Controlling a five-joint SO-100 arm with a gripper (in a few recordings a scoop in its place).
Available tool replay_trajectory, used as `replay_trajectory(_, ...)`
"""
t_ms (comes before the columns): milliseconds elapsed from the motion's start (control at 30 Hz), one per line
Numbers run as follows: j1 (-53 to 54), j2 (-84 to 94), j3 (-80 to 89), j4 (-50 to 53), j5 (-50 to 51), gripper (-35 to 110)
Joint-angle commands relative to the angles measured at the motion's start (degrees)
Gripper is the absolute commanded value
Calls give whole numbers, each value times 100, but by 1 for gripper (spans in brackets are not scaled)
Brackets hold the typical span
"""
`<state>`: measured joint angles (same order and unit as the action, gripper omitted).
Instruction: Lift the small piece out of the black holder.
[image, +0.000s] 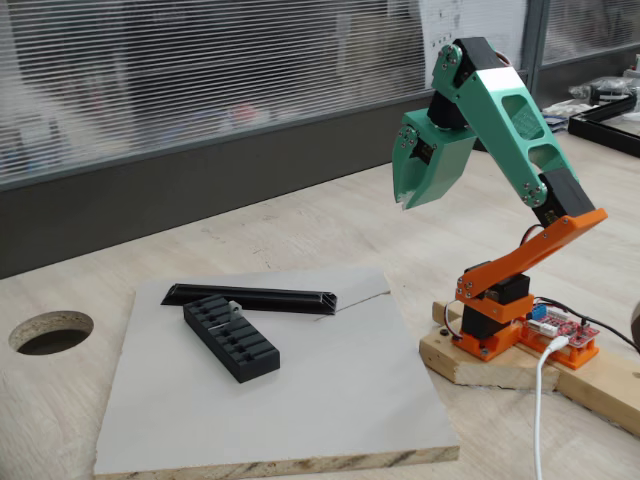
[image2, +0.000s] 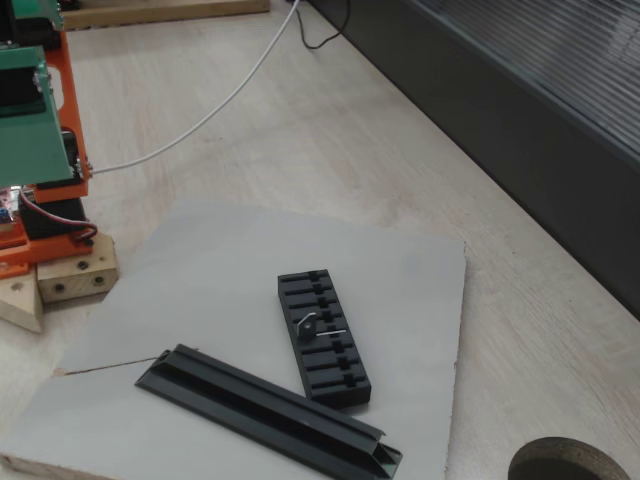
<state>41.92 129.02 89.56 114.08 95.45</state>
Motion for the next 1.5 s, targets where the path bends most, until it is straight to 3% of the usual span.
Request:
replay_trajectory(0, 9, 62, -9, 18, 105, 7)
replay_trajectory(133, -457, 62, -9, 9, 167, 7)
replay_trajectory(233, -967, -141, -9, -202, 747, 7)
replay_trajectory(400, -2127, -642, -9, -1187, 2259, 7)
replay_trajectory(600, -3340, -1424, -9, -2320, 2786, 7)
replay_trajectory(1000, -3876, -2936, -97, -2900, 3103, 7)
replay_trajectory(1167, -3876, -3041, -105, -2909, 3727, 7)
replay_trajectory(1467, -3885, -3050, -105, -2936, 3779, 7)
